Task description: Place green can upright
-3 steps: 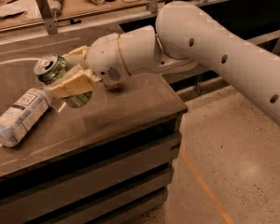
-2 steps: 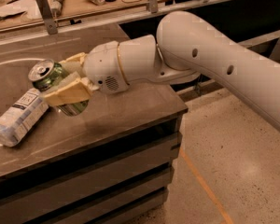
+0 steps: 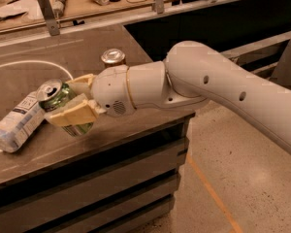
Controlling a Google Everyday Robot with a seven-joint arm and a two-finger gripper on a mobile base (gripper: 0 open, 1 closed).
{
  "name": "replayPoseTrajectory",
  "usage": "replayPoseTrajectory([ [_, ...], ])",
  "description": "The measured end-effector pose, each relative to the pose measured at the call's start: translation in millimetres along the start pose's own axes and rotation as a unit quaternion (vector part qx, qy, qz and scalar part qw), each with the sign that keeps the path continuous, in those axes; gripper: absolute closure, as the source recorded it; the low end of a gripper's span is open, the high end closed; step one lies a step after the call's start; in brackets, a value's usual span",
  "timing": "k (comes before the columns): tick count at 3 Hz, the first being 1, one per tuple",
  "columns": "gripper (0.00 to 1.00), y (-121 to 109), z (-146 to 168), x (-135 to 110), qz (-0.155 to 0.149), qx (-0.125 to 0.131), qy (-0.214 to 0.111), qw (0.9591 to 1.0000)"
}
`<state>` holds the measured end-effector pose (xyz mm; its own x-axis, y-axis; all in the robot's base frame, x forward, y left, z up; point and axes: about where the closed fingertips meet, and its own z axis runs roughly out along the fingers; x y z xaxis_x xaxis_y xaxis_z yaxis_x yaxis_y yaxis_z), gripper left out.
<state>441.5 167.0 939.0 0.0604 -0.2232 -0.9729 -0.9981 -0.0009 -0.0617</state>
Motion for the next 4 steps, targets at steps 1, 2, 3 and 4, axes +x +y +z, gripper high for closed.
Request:
replayPoseTrajectory([
  [1, 1.0, 0.1, -3.5, 11.6, 0.0, 0.011, -0.004, 0.9999],
  [2, 1.0, -8.1, -7.4, 14.6, -0.006, 0.017, -0.012, 0.9998],
  [3, 1.0, -22.7, -14.4, 16.6, -0.001, 0.008, -0.022, 0.9997],
  [4, 1.0, -38.1, -23.1, 18.0, 0.019, -0.044, -0.036, 0.9982],
])
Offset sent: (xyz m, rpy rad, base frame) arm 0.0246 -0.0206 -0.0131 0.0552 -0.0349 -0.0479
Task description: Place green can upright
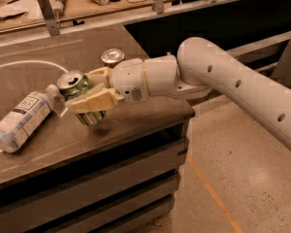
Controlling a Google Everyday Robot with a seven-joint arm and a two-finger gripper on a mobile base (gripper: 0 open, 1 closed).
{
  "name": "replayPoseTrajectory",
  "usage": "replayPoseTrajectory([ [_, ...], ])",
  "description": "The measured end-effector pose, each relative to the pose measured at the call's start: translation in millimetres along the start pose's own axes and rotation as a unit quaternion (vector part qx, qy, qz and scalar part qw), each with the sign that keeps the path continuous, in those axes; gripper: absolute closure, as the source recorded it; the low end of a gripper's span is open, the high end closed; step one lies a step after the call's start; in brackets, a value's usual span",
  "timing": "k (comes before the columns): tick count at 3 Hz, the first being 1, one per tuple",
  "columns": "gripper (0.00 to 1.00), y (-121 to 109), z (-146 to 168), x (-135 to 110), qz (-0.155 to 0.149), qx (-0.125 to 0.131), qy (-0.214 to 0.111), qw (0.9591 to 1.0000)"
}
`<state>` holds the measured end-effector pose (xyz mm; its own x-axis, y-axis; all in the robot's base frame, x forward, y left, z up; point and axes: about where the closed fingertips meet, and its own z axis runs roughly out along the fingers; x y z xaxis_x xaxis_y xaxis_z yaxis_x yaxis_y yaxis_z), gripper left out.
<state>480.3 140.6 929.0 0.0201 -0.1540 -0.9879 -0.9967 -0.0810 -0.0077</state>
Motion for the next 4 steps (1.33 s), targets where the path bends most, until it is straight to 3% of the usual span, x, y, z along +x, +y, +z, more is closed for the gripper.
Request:
replayPoseTrajectory([
  [2, 1.0, -2.9, -3.0, 9.1, 0.023, -0.031, -0.035, 0.9986],
  [4, 0.5, -6.0, -2.9, 23.8, 0.038, -0.034, -0.023, 0.9984],
])
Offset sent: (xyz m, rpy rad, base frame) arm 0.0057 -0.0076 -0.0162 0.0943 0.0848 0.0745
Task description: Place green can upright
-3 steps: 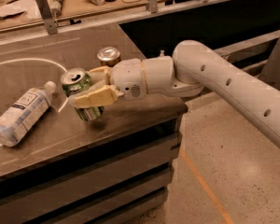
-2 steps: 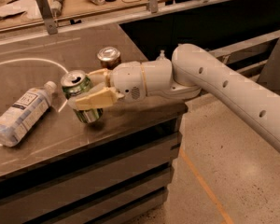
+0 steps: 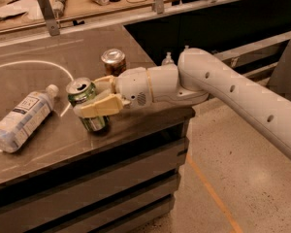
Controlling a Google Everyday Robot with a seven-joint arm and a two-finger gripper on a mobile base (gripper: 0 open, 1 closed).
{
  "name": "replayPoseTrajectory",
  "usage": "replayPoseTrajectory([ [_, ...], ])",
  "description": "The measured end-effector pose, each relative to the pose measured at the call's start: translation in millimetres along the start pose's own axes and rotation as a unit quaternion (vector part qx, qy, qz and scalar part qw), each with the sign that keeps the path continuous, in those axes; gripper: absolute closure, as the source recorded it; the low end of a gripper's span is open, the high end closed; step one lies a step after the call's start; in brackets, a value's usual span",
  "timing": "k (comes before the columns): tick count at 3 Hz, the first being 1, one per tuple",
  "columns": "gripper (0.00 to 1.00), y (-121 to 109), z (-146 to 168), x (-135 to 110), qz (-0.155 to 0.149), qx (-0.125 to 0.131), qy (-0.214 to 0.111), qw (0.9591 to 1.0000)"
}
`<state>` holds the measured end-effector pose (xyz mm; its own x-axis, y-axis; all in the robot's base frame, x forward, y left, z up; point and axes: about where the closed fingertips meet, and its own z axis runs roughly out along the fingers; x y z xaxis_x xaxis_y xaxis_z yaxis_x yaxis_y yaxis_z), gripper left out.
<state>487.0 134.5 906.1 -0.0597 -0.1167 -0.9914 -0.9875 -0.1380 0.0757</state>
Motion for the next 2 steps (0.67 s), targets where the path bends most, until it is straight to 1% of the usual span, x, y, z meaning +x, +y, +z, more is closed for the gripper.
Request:
replayPoseTrajectory([
  [2, 0.04, -2.6, -4.8, 9.3, 0.006, 0.011, 0.002, 0.9999],
])
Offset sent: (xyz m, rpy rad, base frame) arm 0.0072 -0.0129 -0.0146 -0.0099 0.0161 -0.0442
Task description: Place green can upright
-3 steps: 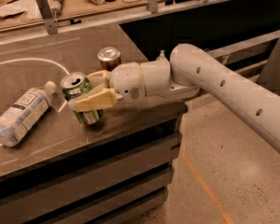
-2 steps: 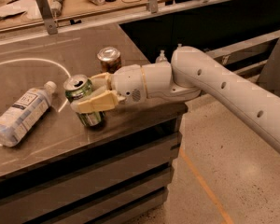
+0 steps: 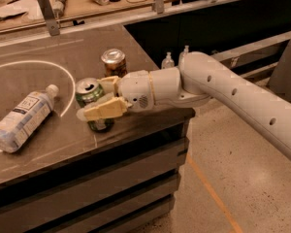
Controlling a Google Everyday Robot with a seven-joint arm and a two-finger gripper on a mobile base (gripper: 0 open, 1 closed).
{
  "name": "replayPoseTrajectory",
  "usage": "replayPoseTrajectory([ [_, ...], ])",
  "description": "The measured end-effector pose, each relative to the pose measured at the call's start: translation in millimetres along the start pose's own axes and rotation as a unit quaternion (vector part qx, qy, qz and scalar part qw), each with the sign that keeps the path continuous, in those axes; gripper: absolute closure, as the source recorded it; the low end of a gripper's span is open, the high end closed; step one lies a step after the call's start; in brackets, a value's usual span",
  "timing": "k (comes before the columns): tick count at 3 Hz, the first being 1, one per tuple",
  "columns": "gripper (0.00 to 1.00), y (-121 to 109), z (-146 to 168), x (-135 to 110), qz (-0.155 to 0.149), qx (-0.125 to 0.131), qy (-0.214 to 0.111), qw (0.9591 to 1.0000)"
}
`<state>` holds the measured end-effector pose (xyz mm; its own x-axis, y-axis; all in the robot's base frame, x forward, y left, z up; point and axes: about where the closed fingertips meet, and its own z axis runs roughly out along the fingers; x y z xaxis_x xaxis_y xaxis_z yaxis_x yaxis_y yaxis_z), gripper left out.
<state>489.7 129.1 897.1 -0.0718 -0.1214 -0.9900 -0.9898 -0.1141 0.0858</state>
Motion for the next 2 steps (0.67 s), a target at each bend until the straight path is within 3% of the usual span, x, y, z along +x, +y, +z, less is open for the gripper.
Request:
replayPoseTrajectory([
  [2, 0.0, 3.2, -10.4, -4.5, -0.007, 0.009, 0.024, 0.9997],
])
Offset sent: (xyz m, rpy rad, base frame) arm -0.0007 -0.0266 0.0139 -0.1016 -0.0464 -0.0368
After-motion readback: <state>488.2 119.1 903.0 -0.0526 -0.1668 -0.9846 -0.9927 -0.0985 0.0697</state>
